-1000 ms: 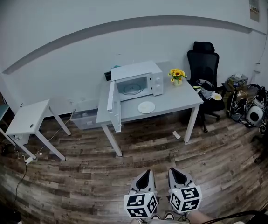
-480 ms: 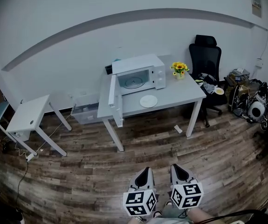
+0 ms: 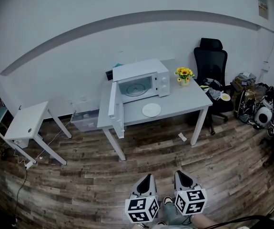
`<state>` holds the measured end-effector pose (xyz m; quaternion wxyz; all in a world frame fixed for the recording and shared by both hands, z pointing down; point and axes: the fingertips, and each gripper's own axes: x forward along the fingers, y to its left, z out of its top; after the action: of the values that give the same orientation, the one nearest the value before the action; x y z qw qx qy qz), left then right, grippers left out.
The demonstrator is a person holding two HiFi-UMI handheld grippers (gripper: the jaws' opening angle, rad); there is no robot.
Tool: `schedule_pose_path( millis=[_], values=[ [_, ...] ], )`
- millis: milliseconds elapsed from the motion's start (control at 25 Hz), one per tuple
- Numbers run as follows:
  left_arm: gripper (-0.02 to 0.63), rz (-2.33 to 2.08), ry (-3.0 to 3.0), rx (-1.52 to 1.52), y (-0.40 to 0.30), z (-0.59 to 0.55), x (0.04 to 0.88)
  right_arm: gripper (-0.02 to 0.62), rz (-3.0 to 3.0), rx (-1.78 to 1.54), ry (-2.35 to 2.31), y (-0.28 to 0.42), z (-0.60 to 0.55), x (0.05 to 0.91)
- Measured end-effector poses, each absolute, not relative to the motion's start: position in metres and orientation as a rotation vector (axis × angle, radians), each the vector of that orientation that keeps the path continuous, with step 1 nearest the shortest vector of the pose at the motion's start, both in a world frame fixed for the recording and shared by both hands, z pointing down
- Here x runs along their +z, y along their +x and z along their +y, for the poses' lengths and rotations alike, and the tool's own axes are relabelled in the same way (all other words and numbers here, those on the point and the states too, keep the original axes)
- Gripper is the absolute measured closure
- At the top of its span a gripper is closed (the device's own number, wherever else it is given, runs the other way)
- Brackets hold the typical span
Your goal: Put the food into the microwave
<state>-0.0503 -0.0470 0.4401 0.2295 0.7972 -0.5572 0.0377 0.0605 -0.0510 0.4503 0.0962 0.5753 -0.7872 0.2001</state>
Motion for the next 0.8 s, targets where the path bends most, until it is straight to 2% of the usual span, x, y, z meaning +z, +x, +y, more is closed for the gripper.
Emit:
schedule_pose_path(
  millis=[240, 560, 800],
  values=[
    [0.604, -1.545, 2.234, 0.078, -0.065, -0.042, 0.458, 0.578, -2.361, 0.538, 1.721, 0.046, -0.049, 0.465],
    [0.604, -1.609, 2.212, 0.08, -0.046, -0.044, 0.417, 0.578, -2.415, 0.527, 1.662, 0.063, -0.056, 0.424],
    [0.604, -1.643, 2.184, 0.085, -0.051, -0.045, 0.42, 0.578, -2.439, 0.529, 1.618, 0.057, -0.061, 0.425]
  ],
)
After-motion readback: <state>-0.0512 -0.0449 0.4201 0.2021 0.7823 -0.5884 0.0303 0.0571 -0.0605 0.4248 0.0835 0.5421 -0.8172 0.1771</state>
